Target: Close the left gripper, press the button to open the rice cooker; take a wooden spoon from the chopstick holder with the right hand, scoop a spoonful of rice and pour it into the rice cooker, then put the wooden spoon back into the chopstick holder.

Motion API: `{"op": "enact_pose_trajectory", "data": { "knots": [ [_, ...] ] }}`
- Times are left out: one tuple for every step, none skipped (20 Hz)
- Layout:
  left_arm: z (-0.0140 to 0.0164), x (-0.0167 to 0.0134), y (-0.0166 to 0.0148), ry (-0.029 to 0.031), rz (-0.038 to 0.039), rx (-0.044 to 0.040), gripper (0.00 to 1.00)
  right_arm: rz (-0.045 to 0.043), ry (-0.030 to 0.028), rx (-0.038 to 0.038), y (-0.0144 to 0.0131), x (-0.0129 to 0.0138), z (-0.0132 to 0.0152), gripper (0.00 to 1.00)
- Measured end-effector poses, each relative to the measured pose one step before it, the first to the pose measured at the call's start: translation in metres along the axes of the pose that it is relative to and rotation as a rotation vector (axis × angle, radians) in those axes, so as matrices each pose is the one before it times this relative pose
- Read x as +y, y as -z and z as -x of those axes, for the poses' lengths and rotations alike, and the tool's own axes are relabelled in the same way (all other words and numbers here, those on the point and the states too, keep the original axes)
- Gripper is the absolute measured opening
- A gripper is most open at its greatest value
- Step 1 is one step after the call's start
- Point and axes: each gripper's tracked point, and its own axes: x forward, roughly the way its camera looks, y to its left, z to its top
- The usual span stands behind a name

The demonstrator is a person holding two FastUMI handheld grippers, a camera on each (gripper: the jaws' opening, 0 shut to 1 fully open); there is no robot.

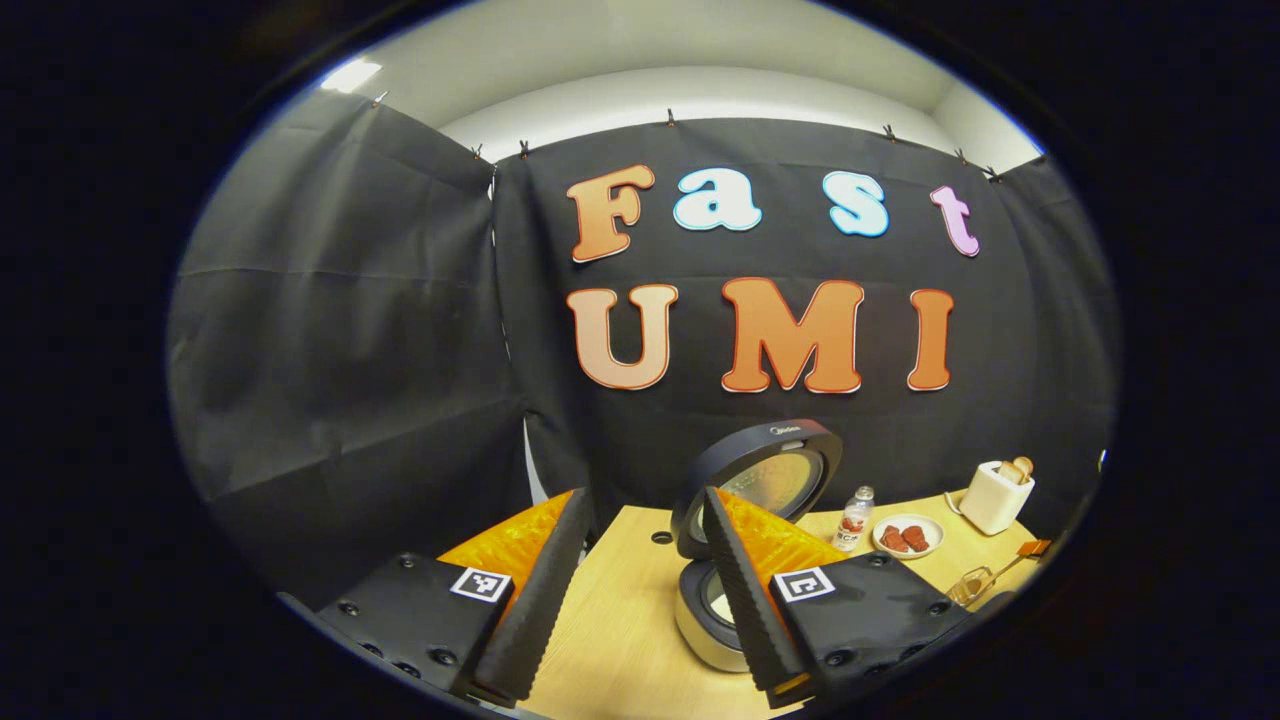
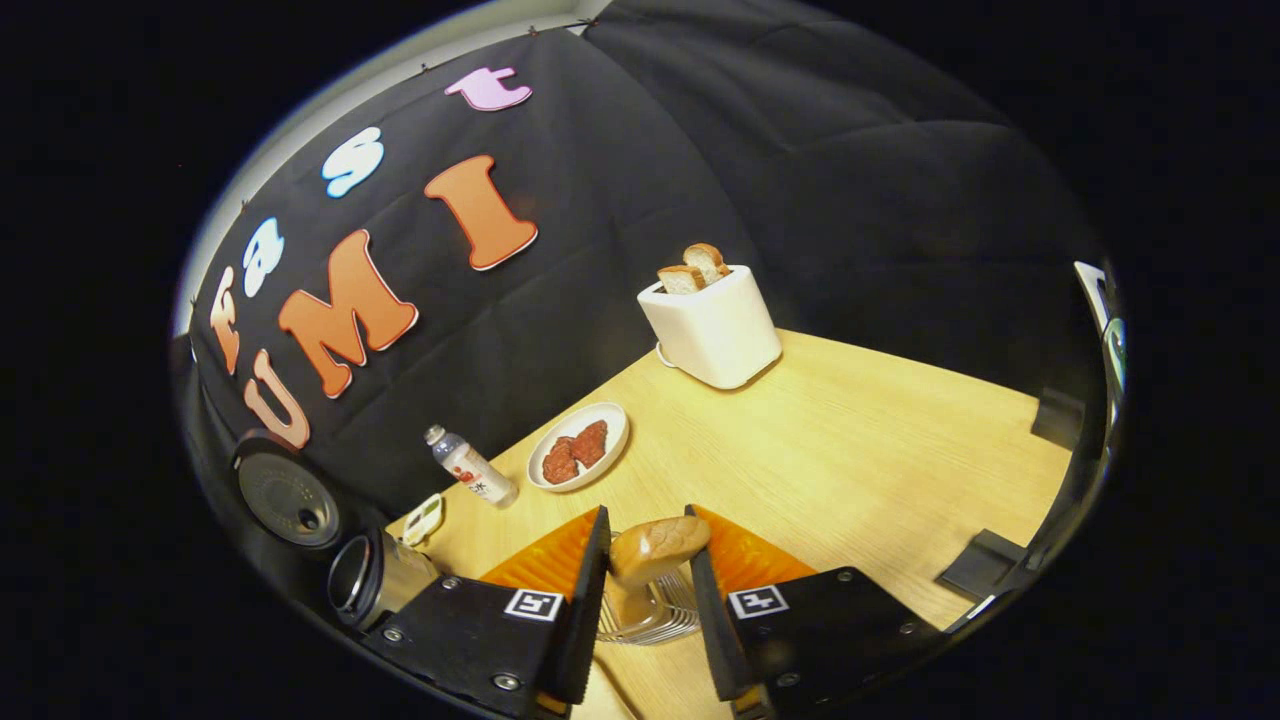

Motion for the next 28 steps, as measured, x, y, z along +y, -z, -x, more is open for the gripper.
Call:
{"op": "enact_pose_trajectory", "data": {
  "knots": [
    [-0.00093, 0.00217, 0.00250, -0.00854, 0.00144, 0.00699, 0.82, -0.01921, -0.01960, 0.01100, 0.00080, 0.00852, -0.00070, 0.37],
    [-0.00245, 0.00260, 0.00188, -0.00627, 0.00457, 0.00593, 0.82, -0.00173, -0.01530, 0.00130, 0.00132, 0.00634, -0.00131, 0.32],
    [-0.00145, 0.00173, 0.00315, -0.00227, 0.01081, 0.00451, 0.82, 0.01356, -0.00084, -0.00165, 0.00094, 0.00457, -0.00129, 0.25],
    [-0.00033, 0.00165, 0.00009, 0.00420, 0.01612, 0.00220, 0.84, 0.01886, 0.00453, 0.00049, 0.00086, 0.00281, -0.00052, 0.21],
    [-0.00172, 0.00330, -0.00033, -0.00221, 0.01525, 0.00029, 0.90, 0.02371, 0.00631, 0.00125, -0.00099, 0.00489, -0.00128, 0.15],
    [0.00012, 0.00610, -0.00102, -0.00702, 0.01062, -0.00369, 0.96, 0.02315, 0.00424, 0.00061, -0.00014, 0.00427, 0.00038, 0.12],
    [0.00009, 0.00681, -0.00046, -0.00767, 0.00756, -0.00449, 0.96, 0.01310, 0.00272, -0.00275, -0.00355, 0.00474, 0.00137, 0.07],
    [-0.00046, 0.00619, -0.00180, -0.00603, 0.00671, -0.00448, 0.96, 0.01195, -0.00533, -0.00631, -0.00490, 0.00654, 0.00482, 0.06],
    [0.00008, 0.00328, -0.00206, -0.00010, 0.01072, -0.00683, 1.00, 0.01159, -0.00682, -0.01120, -0.00605, 0.00685, 0.00564, 0.06],
    [0.00043, 0.00364, -0.00176, 0.00227, 0.00854, -0.00357, 0.98, 0.01728, -0.00460, -0.01533, -0.00603, 0.00613, 0.00707, 0.06],
    [-0.00053, 0.00388, 0.00049, 0.00218, 0.00569, -0.00265, 0.96, 0.02160, -0.00496, -0.02229, -0.00729, 0.00753, 0.00634, 0.06],
    [0.00004, 0.00446, -0.00018, 0.00081, 0.00069, -0.00267, 0.99, 0.02655, -0.00725, -0.02200, -0.00902, 0.00799, 0.00936, 0.06],
    [-0.00054, 0.00444, -0.00093, 0.00030, -0.00456, -0.00561, 0.96, 0.02944, -0.00817, -0.01644, -0.00750, 0.00955, 0.00938, 0.06],
    [-0.00104, 0.00364, -0.00083, 0.00166, -0.00562, -0.00771, 0.97, 0.02772, -0.00911, -0.00982, -0.00444, 0.01026, 0.00898, 0.06],
    [-0.00050, 0.00383, -0.00182, 0.00236, -0.00519, -0.00519, 0.96, 0.03322, -0.01738, -0.00715, -0.00170, 0.01230, 0.01074, 0.06],
    [-0.00075, 0.00245, -0.00032, 0.00375, -0.00260, -0.00424, 0.96, 0.03230, -0.01909, -0.00245, -0.00009, 0.01282, 0.00965, 0.06],
    [-0.00059, 0.00213, -0.00042, 0.00498, -0.00015, -0.00121, 0.96, 0.02610, -0.01650, 0.00167, 0.00173, 0.01157, 0.00884, 0.06],
    [-0.00201, 0.00201, 0.00106, 0.00790, 0.00172, 0.00337, 0.96, 0.01663, -0.01218, -0.00130, 0.00364, 0.01194, 0.00870, 0.06],
    [-0.00182, 0.00138, 0.00158, 0.00973, 0.00659, 0.00476, 0.96, 0.01677, -0.02028, 0.00925, 0.00456, 0.01268, 0.00723, 0.06],
    [-0.00200, 0.00117, 0.00005, 0.01036, 0.01024, 0.00368, 0.96, 0.00875, -0.01678, 0.00687, 0.00731, 0.01272, 0.00570, 0.06],
    [-0.00258, 0.00176, 0.00079, 0.00971, 0.00931, 0.00386, 0.96, 0.01303, -0.01919, -0.00426, 0.00582, 0.01098, 0.00480, 0.06],
    [-0.00218, 0.00186, 0.00086, 0.00710, 0.00599, 0.00294, 0.96, 0.01788, -0.00979, 0.00145, 0.00341, 0.00945, 0.00470, 0.05],
    [-0.00194, 0.00336, 0.00199, 0.00814, 0.00070, 0.00236, 0.96, 0.01544, 0.00018, 0.00246, 0.00595, 0.00648, -0.00003, 0.06],
    [-0.00088, 0.00209, 0.00177, 0.00685, -0.00500, 0.00260, 0.96, 0.02063, 0.00073, 0.01215, 0.00899, 0.00443, 0.00225, 0.06],
    [-0.00066, 0.00164, 0.00108, 0.00716, -0.00791, 0.00254, 0.96, 0.02760, -0.00045, 0.01281, 0.00916, 0.00419, 0.00081, 0.06],
    [-0.00089, 0.00153, 0.00112, 0.00467, -0.00871, 0.00225, 0.96, 0.02569, 0.00745, 0.01249, 0.01030, 0.00308, -0.00203, 0.05],
    [-0.00039, 0.00181, 0.00152, 0.00610, -0.00938, 0.00392, 0.96, 0.02901, 0.01042, 0.02181, 0.01226, 0.00036, -0.00040, 0.05],
    [-0.00059, 0.00157, 0.00181, 0.00509, -0.00775, 0.00431, 0.96, 0.02276, 0.00963, 0.02004, 0.01124, -0.00034, 0.00035, 0.05]
  ]
}}
